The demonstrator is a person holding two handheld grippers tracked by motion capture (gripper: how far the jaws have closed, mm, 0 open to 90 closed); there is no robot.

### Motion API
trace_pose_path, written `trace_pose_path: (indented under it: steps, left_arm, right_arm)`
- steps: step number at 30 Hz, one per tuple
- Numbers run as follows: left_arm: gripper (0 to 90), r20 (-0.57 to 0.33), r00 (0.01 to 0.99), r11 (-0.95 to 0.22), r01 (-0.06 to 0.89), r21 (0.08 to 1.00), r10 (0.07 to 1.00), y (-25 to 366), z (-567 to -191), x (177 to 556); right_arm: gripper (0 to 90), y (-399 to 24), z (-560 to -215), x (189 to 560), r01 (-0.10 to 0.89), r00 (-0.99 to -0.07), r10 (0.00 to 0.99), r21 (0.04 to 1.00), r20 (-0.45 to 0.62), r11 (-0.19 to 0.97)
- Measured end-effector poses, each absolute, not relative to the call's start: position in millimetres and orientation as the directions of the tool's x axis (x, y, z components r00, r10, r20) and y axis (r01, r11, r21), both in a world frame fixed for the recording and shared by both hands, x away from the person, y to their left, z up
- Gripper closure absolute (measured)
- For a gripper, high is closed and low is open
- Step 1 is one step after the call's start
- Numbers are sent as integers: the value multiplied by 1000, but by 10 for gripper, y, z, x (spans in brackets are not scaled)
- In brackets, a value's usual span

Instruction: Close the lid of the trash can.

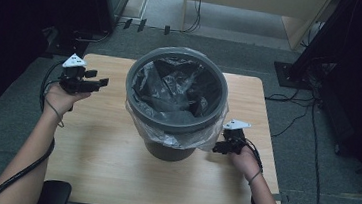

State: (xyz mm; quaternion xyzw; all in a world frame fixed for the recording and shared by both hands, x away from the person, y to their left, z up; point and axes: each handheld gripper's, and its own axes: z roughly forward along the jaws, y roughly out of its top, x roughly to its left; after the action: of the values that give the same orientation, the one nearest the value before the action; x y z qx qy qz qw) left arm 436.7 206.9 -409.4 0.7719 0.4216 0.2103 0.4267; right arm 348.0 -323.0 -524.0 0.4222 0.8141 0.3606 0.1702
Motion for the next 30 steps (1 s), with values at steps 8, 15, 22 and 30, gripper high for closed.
trace_pose_path:
  steps: [8, 15, 22, 30]
  left_arm:
    - [372, -45, 527, -269, 504, 821, 849, 2174, -4423, 4313]
    - [371, -42, 505, -263, 517, 815, 862, 2238, -4647, 4273]
    - [362, -61, 483, -234, 527, 817, 874, 2286, -4818, 4249]
    - [360, -44, 461, -245, 546, 801, 886, 2305, -4996, 4233]
  right_arm:
    - [78, -3230, -5240, 3480, 564, -586, 810, 731, 27, 384]
    - [78, -3229, -5240, 3479, 564, -587, 809, 731, 27, 384]
    - [78, -3228, -5241, 3478, 563, -587, 809, 732, 26, 384]
    - [78, -3228, -5241, 3478, 563, -587, 809, 731, 26, 385]
